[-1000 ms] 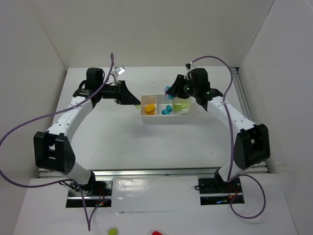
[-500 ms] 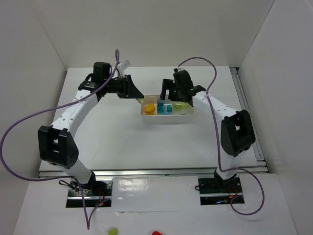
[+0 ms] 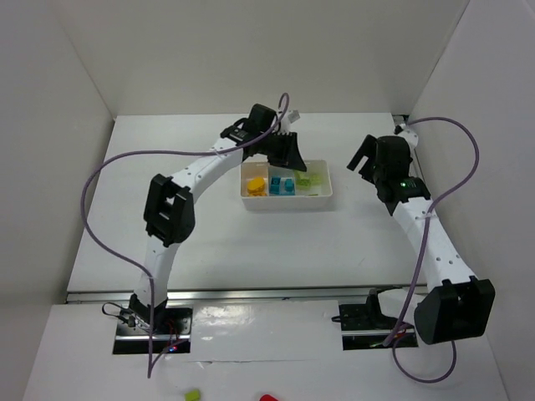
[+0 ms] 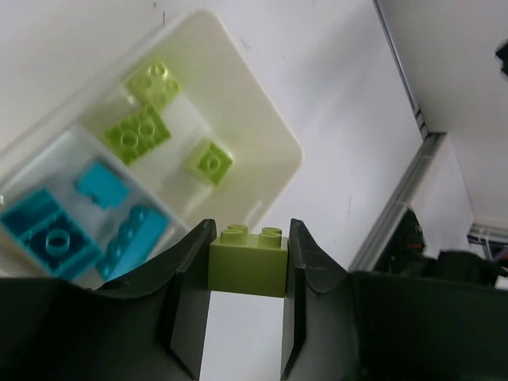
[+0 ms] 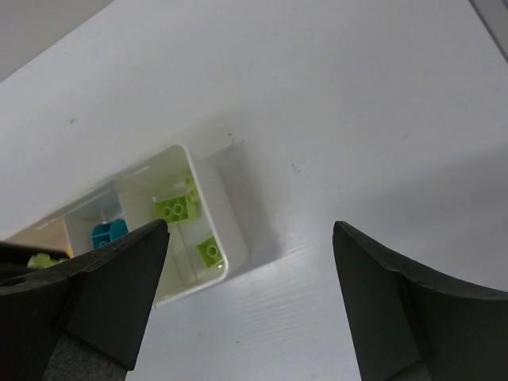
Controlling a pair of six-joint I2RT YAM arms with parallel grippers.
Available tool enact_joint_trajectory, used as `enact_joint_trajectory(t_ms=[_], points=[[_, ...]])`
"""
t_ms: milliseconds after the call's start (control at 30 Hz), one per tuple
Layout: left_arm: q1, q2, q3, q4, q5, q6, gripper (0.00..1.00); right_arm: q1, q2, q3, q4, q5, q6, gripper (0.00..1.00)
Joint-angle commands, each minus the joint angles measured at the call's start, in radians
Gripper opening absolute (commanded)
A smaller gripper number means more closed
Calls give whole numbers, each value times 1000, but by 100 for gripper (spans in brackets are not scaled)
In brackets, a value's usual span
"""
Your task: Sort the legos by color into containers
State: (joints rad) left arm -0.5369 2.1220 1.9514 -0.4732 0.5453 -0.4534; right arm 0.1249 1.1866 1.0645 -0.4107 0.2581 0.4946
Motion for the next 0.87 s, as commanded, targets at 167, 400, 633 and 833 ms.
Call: enact_joint_trajectory(t_ms=[167, 400, 633, 833], points=[[-29, 321, 463, -111, -44, -62, 81, -79, -13, -29, -50, -39, 7, 94], [-20, 181, 382, -100, -12, -62, 100, -106, 21, 6, -95, 74, 33, 99], [34, -155, 94, -142, -174, 59, 100, -128, 110, 63, -270, 291, 182, 99], [80, -453, -119, -151, -341, 124, 100, -128, 78, -9, -197, 236, 150, 98]])
